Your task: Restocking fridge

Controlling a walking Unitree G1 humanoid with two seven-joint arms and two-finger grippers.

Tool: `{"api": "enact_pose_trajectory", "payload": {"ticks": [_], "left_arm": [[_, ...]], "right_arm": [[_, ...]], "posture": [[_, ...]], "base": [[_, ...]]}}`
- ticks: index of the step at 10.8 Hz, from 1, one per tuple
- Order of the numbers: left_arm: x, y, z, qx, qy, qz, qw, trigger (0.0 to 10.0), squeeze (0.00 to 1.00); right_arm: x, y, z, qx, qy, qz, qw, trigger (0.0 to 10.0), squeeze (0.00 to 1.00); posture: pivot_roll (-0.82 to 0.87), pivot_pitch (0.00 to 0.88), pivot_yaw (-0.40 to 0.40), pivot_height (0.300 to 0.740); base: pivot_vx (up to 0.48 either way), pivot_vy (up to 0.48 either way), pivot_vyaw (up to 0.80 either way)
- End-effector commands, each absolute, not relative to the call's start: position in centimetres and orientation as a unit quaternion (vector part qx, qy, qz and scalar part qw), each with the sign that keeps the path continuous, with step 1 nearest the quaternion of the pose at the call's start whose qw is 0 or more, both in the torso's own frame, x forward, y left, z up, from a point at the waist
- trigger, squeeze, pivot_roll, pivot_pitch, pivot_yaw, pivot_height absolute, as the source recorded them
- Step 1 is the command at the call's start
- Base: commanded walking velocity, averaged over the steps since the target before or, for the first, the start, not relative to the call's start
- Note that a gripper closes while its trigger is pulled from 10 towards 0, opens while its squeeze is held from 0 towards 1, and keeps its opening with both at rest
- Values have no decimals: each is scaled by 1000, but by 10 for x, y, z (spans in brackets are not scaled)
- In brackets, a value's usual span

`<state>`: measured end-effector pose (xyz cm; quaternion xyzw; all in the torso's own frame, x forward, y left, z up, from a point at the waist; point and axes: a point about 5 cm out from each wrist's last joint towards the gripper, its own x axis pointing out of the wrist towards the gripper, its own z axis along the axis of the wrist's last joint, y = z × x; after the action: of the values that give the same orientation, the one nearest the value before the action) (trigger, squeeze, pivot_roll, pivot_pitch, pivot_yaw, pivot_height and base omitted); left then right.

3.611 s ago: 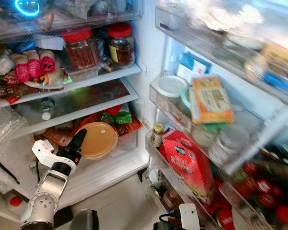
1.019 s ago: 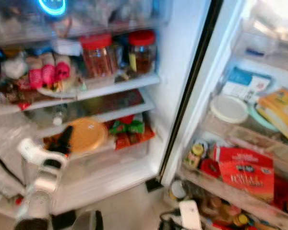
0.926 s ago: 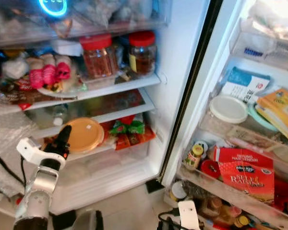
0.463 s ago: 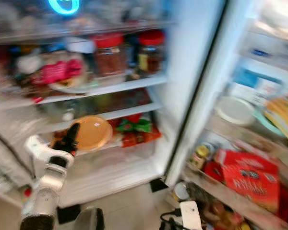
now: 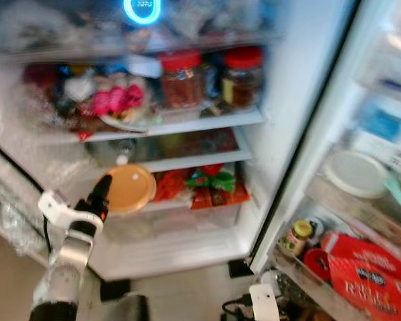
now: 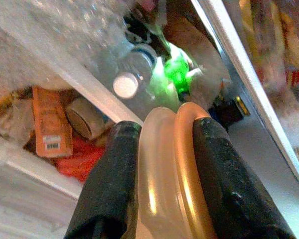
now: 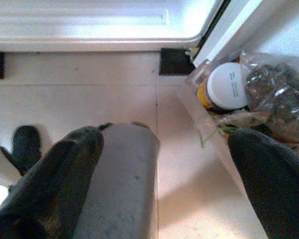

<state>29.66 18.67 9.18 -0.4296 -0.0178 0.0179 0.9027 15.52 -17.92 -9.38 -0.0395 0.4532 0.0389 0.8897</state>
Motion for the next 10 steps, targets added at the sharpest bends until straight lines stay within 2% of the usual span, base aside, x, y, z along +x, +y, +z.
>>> {"api": "enact_pose_trajectory", "payload": {"ticks": [1,10], "left_arm": [[296,190,92,-427,-21,20,904,10000,0],[296,185,92,-431,-15,2,902,10000,0]], "right_arm": [[125,-171,-107,-24,507,46,860,10000,0],[125,-171,-107,-22,508,42,860,10000,0]], "posture": [[-170,58,-7,631],[-166,67,-7,631]], "base": [[0,0,0],[0,0,0]]}}
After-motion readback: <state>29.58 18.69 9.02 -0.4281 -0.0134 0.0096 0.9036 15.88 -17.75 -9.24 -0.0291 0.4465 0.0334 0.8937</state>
